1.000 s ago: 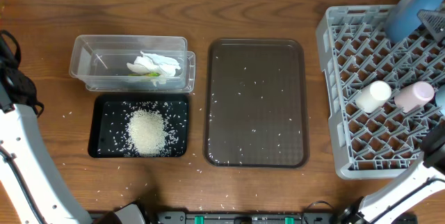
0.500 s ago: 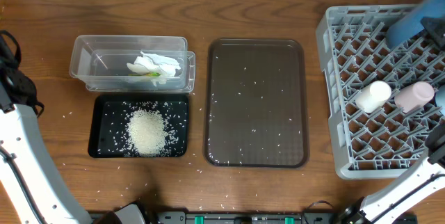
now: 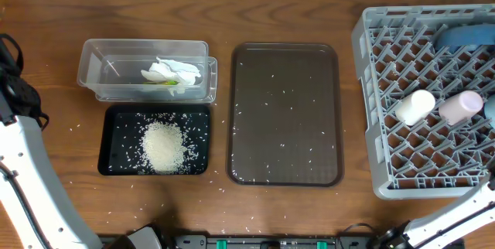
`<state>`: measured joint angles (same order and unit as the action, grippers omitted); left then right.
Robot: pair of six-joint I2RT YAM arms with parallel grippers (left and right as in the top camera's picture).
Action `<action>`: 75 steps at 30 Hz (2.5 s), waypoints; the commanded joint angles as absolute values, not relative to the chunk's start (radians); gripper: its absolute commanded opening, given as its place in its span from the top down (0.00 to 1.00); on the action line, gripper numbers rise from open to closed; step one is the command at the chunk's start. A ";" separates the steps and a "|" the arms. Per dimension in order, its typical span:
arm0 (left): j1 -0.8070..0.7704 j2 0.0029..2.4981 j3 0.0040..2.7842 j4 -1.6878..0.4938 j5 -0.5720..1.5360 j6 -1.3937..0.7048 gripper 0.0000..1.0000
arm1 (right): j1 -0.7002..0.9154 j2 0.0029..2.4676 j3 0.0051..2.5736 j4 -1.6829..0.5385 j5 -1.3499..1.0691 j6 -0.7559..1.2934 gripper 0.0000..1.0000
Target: Sort waste into correct bins and load items into the dishwasher rack
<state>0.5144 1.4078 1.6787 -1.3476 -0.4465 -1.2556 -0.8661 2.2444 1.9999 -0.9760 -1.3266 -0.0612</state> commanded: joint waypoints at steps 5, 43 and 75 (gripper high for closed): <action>0.519 1.414 1.685 -1.354 -0.453 -1.250 0.09 | -0.876 2.108 2.001 -0.980 -1.329 0.012 0.65; 0.519 1.414 1.685 -1.353 -0.453 -1.250 0.09 | -0.321 1.432 1.963 -1.584 -0.471 0.024 0.19; 0.519 1.414 1.685 -1.353 -0.453 -1.250 0.09 | -0.215 0.921 1.010 -1.324 -0.400 0.229 0.01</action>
